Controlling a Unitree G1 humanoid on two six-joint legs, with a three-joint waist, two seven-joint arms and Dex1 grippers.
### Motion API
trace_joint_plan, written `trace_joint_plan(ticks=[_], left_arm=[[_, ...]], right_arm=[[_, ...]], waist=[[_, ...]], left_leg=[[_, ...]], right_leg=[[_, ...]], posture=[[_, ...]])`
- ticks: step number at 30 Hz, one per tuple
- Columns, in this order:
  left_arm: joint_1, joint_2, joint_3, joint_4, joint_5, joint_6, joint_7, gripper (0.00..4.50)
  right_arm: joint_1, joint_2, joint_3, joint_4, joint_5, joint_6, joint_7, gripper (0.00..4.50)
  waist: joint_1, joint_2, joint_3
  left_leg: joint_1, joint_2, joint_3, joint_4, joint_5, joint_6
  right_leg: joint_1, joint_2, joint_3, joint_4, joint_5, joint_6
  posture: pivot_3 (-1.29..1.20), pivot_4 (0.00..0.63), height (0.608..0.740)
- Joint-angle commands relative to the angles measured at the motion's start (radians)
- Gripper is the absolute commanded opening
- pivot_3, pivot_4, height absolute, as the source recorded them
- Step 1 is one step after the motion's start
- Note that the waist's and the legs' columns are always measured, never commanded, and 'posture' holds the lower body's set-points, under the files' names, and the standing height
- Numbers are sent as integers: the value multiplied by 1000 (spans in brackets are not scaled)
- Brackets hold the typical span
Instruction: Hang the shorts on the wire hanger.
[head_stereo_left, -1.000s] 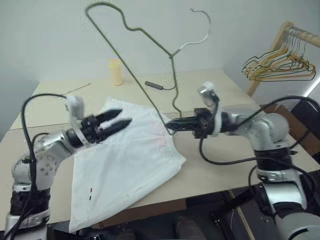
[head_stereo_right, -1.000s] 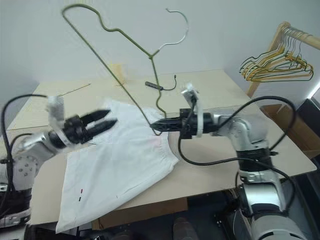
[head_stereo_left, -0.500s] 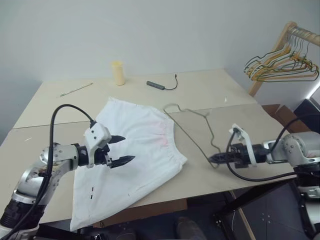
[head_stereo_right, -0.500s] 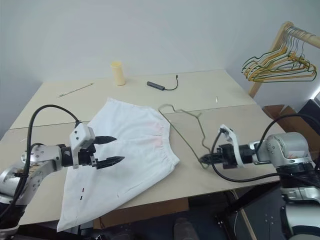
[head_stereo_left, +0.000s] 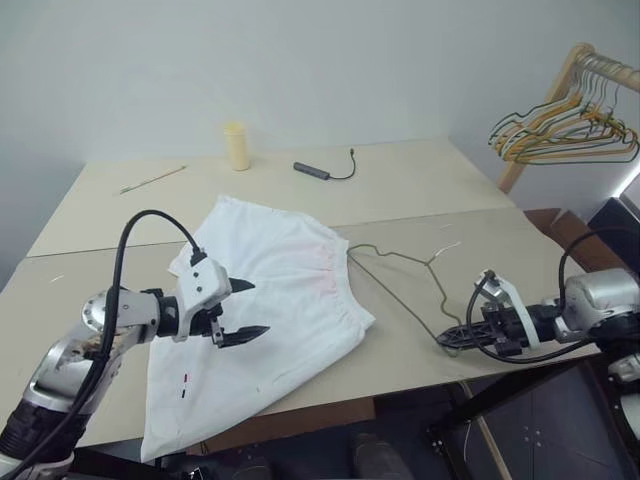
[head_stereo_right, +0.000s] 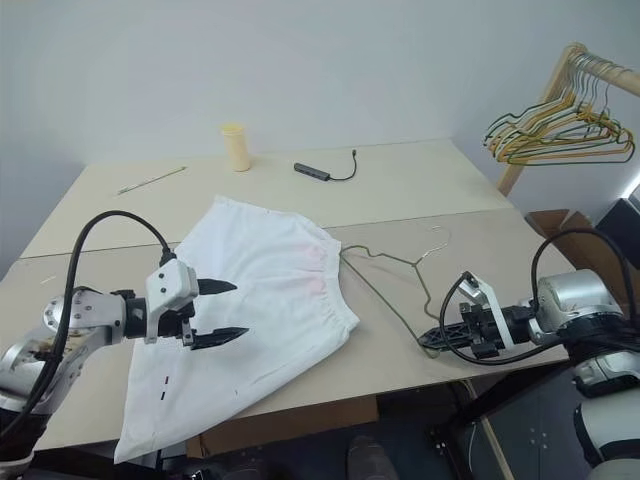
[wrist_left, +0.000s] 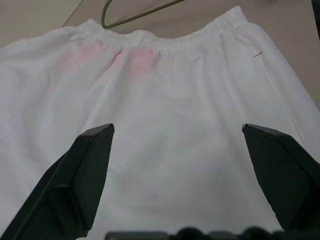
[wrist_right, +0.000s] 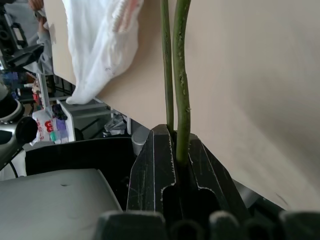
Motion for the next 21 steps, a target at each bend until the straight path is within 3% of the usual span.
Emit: trace_joint_plan(ticks=[1, 14, 21], left_arm=[[-5, 5, 22, -27, 1, -12, -2, 4459], [-7, -4, 20, -29, 17, -13, 5, 4459], [-3, -8, 17, -37, 28, -10, 13, 4459]], right_arm=[[-37, 9, -5, 28, -21, -31, 39, 0], [-49, 44, 16, 44, -74, -82, 119, 0], [-82, 59, 104, 29, -100, -143, 218, 0]], waist=[[0, 0, 0], [0, 0, 0], [0, 0, 0]], left_leg=[[0, 0, 0, 0, 0, 0], [0, 0, 0, 0, 0, 0], [0, 0, 0, 0, 0, 0]], right_leg=[[0, 0, 0, 0, 0, 0], [0, 0, 0, 0, 0, -1], [0, 0, 0, 1, 0, -1]], posture=[[-128, 0, 740], [-120, 0, 740], [-108, 0, 740]])
